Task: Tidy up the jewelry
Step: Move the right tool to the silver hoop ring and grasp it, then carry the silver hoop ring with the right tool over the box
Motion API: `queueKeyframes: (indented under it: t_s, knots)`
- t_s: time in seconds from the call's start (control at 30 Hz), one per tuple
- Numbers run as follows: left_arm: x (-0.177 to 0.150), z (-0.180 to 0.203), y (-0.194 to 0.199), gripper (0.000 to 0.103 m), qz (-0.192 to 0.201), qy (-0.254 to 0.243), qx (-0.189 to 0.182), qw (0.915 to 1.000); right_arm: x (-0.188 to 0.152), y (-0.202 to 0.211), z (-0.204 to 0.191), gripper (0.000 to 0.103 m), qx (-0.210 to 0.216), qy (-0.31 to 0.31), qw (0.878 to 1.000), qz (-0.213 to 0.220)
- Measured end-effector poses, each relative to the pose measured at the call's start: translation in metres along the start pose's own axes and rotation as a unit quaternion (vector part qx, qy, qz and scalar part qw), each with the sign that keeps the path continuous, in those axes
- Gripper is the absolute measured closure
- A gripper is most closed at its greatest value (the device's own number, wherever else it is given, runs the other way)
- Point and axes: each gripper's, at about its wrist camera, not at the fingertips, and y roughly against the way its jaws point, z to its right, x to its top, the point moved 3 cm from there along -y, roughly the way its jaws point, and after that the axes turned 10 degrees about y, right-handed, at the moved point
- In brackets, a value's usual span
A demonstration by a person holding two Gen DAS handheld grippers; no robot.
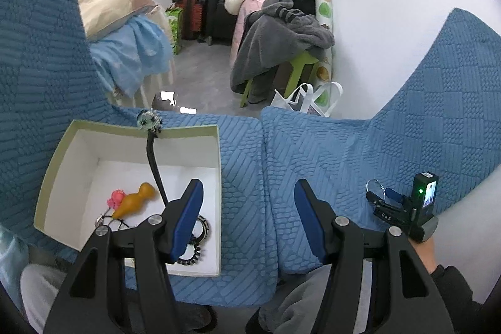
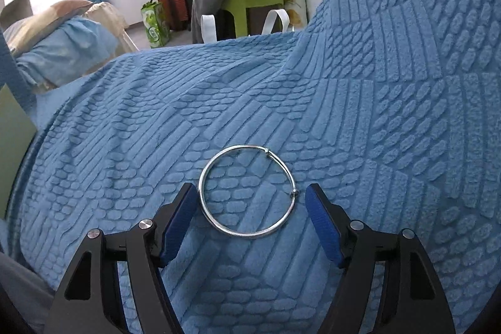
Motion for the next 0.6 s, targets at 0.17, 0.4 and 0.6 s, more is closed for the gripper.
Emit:
queueKeyframes:
  t_s: [0.17, 0.4, 0.6]
  knots:
    - [0.001, -0.001, -0.003, 0.042, 0.0, -0.004, 0.004, 1.0, 0.003, -0.002, -0.002, 0.037, -0.003, 0.001, 1.0, 0.003]
    - [0.004, -0.002, -0.001, 0.042, 0.002, 0.0, 0.0, 1.0, 0.014, 0.01, -0.01, 0.038, -0.008, -0.001, 1.0, 0.0]
    - [0.013, -0.004, 0.009, 0.042, 0.003, -0.004, 0.001, 1.0, 0.04, 0.04, -0.016, 0.038, -0.009, -0.02, 1.0, 0.013]
